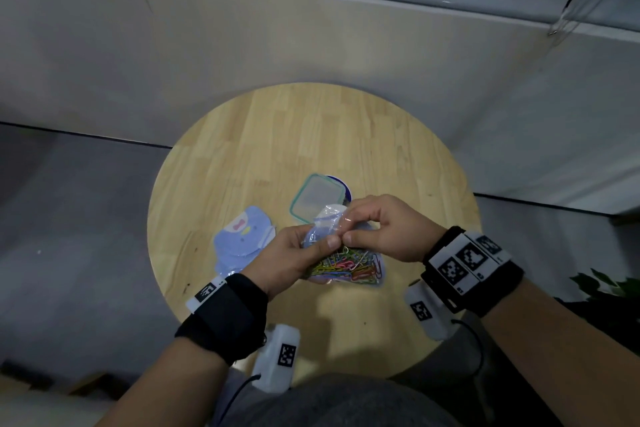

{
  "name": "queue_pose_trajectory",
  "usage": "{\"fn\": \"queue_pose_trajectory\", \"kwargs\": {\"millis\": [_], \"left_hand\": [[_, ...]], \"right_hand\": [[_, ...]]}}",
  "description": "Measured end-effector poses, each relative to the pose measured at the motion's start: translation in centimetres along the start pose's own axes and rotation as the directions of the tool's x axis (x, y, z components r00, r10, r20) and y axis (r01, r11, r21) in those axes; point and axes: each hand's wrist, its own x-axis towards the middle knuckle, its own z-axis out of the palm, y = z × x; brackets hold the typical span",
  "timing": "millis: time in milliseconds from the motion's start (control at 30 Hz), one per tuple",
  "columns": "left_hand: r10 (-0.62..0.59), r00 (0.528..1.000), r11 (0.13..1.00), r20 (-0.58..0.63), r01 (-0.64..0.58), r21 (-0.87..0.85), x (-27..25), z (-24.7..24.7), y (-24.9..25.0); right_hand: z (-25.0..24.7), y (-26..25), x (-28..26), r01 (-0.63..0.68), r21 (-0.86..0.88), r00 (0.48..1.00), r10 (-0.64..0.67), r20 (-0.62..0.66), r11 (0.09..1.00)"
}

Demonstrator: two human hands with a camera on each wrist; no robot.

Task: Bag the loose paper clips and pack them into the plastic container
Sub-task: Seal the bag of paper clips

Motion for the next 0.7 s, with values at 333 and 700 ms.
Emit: {"fn": "queue_pose_trajectory", "kwargs": {"millis": [333,700], "left_hand": [[0.015,0.997,1.0,-0.08,-0.016,-0.015,0.8,-0.3,1.2],[0.073,0.989,0.993,-0.131,-0.084,-0.085,1.6,-0.2,3.0]], "right_hand": [[-0.6,-1.3,0.1,0.086,0.305,0.926,0.037,-0.376,0.948],[-2.0,-0.9,-1.5,-0.068,0.386,0.944,0.185,-0.274,0.92]]}}
